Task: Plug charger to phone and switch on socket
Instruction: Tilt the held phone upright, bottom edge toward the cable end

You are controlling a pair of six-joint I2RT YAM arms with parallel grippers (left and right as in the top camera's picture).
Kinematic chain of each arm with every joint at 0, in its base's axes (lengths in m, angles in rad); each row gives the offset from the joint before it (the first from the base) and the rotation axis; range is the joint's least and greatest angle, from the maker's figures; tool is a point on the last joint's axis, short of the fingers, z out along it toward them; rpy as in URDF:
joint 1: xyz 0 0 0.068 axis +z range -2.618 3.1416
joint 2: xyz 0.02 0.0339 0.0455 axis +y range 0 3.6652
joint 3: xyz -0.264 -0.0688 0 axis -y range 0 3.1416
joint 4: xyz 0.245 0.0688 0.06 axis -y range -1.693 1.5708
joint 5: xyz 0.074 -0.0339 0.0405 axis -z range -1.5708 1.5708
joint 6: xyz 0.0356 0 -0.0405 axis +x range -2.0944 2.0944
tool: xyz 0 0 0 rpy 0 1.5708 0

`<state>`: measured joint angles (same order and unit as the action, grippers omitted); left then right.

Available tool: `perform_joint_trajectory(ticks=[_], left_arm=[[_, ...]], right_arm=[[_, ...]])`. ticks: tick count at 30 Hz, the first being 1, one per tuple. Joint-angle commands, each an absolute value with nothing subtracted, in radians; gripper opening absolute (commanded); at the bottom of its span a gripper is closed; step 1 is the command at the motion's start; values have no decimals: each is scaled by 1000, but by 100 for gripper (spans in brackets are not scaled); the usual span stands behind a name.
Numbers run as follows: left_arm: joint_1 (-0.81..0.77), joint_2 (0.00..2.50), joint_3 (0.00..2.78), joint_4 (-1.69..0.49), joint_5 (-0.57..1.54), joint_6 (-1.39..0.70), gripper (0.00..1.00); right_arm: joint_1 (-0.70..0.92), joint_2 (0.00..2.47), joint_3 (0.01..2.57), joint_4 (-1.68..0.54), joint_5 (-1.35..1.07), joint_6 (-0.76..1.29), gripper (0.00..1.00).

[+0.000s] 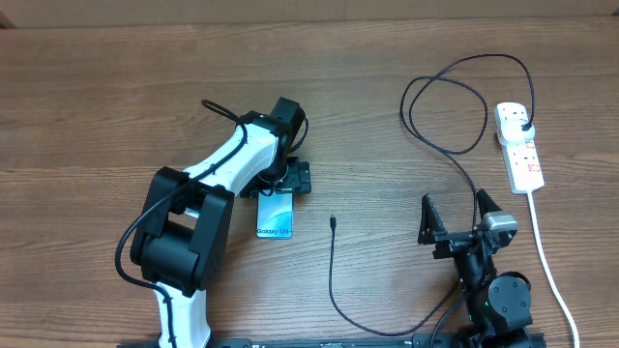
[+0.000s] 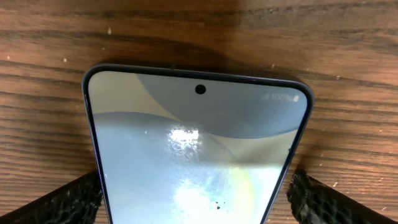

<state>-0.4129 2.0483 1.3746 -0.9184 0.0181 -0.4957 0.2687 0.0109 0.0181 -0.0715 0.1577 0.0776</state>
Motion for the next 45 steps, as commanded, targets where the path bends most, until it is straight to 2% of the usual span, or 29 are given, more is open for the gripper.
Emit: perform_joint_trajectory(ticks=[1,36,39,45], left_arm=[[-415,2114,1335,-873,71,-479,100],[-415,2114,1335,-867,147,-425,100],[-415,2114,1335,-867,147,-425,97],[-416,2114,1335,-889,148,-426,100]], right_arm=[[266,3,8,-65,164,74,100],[266,3,8,-65,164,74,100],[266,3,8,-65,164,74,100],[266,3,8,-65,164,74,100]])
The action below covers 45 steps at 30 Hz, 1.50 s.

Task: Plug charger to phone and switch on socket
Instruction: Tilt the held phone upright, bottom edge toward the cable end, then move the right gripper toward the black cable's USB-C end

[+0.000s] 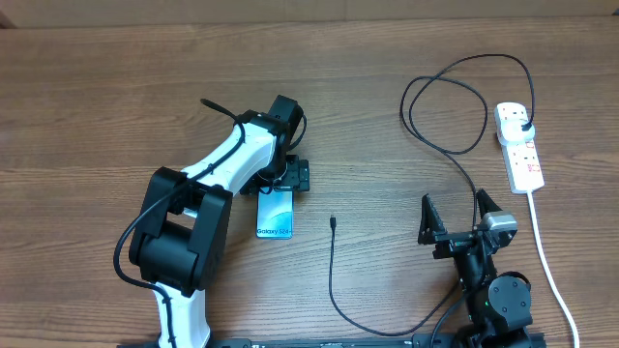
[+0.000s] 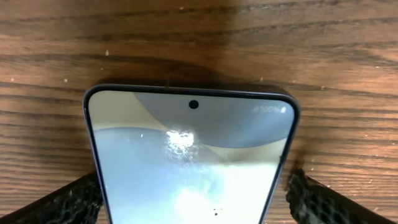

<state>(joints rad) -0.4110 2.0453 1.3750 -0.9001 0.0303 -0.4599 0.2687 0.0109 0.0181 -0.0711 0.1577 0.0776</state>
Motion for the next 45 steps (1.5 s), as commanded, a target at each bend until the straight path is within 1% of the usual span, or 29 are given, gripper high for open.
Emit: perform_joint_trajectory(ticks=[1,6,8,9,14,16,19,23,28,34,36,37,39,41,45], left_arm=[[-416,2114,1335,-893,148,-426,100],[-419,2114,1330,-919,148,-427,100],[-420,2114,1330,-937,150,-426,92],[-420,2114,1330,-945,150,-426,90],[-420,2114,1330,-988,150,-427,92],[-420,2114,1330,-1004,150,-427,100],[-421,2114,1328,-1020,150,-427,100],[-422,2114,1304,-990,150,-423,100],[-419,2111,1301,-956,155,-368,99],[-401,2111,1311,-950,158,-352,94],[-397,2111,1311,-944,158,-362,95],[-398,2111,1310,-941,158,-367,97],[-398,2111,1310,-933,158,-367,100],[-402,2111,1310,-928,157,-366,100],[-405,2111,1310,-926,154,-366,100]], right_arm=[[266,3,8,-65,164,74,100],[266,3,8,-65,164,74,100],[266,3,8,-65,163,78,100],[266,3,8,-65,155,78,100],[266,3,8,-66,64,78,100],[266,3,8,-68,41,83,100],[266,3,8,-85,-2,103,100],[266,17,9,-81,-75,208,100],[266,18,57,-107,-144,218,100],[266,66,300,-285,-120,217,100],[266,110,396,-358,-105,216,100],[266,139,449,-398,-106,213,100],[266,213,574,-490,-112,213,100],[266,296,703,-597,-131,213,100],[266,517,1011,-883,-133,212,100]])
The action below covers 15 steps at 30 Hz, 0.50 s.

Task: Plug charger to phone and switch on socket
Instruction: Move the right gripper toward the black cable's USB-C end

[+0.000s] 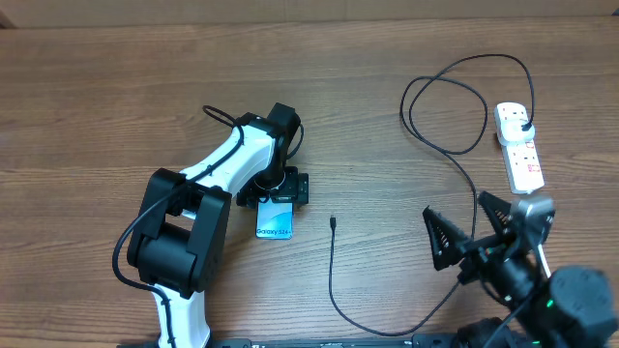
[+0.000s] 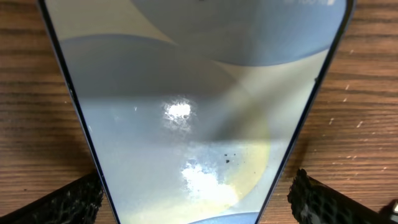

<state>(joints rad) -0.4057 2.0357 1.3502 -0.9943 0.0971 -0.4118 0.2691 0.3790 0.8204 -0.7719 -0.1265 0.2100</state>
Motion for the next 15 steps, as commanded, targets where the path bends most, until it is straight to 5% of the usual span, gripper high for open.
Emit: perform_joint_trajectory(ticks=[1,6,15], left_arm=[[-405,2111,1310,-927,154,-366,100],[-406,2111,1310,-918,154,-366,100],[-407,2111,1300,-896,153,-366,100]], right_arm=[[266,565,1072,-939,-133,212,100],[266,773,1314,-1113,-218,220,100],[266,928,1293,-1118,-376,235,98]])
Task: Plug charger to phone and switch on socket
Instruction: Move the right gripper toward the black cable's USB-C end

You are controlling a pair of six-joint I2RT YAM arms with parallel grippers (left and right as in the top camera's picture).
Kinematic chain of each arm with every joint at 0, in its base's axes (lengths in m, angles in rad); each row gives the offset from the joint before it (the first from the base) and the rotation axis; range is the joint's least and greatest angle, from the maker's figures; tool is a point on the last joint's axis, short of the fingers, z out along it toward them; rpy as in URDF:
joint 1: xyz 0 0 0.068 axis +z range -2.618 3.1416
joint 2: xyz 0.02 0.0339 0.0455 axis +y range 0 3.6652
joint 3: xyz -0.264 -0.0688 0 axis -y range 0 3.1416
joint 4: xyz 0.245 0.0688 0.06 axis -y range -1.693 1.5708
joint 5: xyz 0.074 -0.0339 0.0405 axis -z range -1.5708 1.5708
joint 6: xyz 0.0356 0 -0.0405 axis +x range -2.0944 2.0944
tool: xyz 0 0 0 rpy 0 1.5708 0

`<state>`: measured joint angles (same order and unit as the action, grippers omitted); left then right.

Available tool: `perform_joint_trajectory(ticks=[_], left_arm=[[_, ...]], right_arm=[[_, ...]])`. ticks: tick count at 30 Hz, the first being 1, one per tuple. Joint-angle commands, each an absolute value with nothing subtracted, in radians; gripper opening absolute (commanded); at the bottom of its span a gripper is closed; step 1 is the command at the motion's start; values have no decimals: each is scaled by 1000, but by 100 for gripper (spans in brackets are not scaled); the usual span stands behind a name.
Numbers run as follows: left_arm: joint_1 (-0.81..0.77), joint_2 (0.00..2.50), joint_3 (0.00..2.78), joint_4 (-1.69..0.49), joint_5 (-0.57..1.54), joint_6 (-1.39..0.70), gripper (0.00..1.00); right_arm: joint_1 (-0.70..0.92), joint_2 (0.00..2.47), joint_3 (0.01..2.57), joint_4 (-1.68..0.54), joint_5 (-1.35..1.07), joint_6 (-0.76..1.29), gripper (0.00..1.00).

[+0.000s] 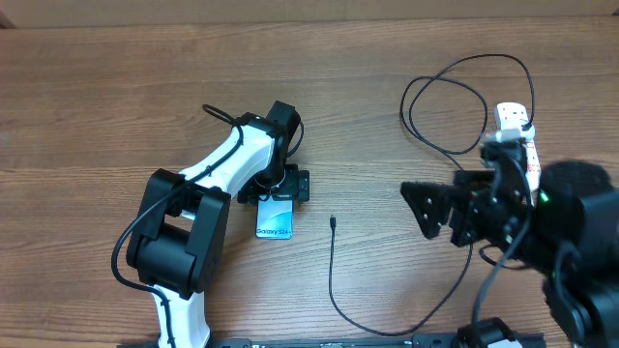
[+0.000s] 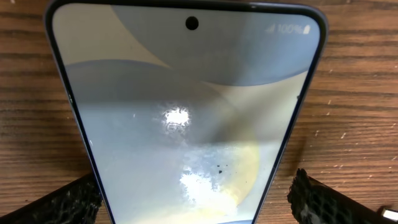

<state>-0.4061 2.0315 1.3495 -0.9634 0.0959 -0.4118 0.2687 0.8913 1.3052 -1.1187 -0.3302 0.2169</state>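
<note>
The phone [image 1: 275,219], screen lit, lies flat left of centre and fills the left wrist view [image 2: 186,106]. My left gripper [image 1: 276,188] [image 2: 193,202] is open, its fingers [image 2: 62,204] straddling the phone's sides. The black charger cable [image 1: 330,275] loops across the table, its free plug end [image 1: 332,222] lying just right of the phone. The white socket strip [image 1: 510,115] lies at the far right, mostly hidden behind my right arm. My right gripper [image 1: 440,210] hangs raised and open, right of the plug end.
The cable's upper loop [image 1: 455,92] lies at the back right, ending in a plug at the strip. My right arm's bulk [image 1: 571,227] covers the right side of the overhead view. Bare wooden table [image 1: 116,97] surrounds everything.
My right arm has moved from the front right corner up to the middle right, now covering most of the socket strip. The left wrist view again shows the phone's top edge.
At first my left gripper straddled the phone's top end while the right arm sat parked at the front right. Later the left gripper stood further along the phone and the right arm had lifted. Now the right gripper is open near the cable, and the phone lies unmoved.
</note>
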Motion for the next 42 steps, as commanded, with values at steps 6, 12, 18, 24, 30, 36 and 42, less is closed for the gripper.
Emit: perform_joint_trajectory(ticks=[6,12,18,24,30,36,42], left_arm=[[-407,2111,1283,-881,154,-366,100],[-405,2111,1283,-881,154,-366,100],[-407,2111,1283,-878,141,-374,78],[-407,2111,1283,-878,124,-382,79],[-407,2111,1283,-877,102,-419,83],[-407,2111,1283,-857,83,-435,89],[-407,2111,1283,-859,70,-450,89]], right_arm=[[266,1097,1232,-1156,-416,336,100],[269,1295,1149,-1109,-479,385,100],[269,1481,1025,-938,-616,393,100],[269,1563,925,-745,-714,393,100],[269,1568,841,-602,-718,397,100],[287,1568,754,-445,-773,448,100],[389,1568,675,-231,-772,588,100]])
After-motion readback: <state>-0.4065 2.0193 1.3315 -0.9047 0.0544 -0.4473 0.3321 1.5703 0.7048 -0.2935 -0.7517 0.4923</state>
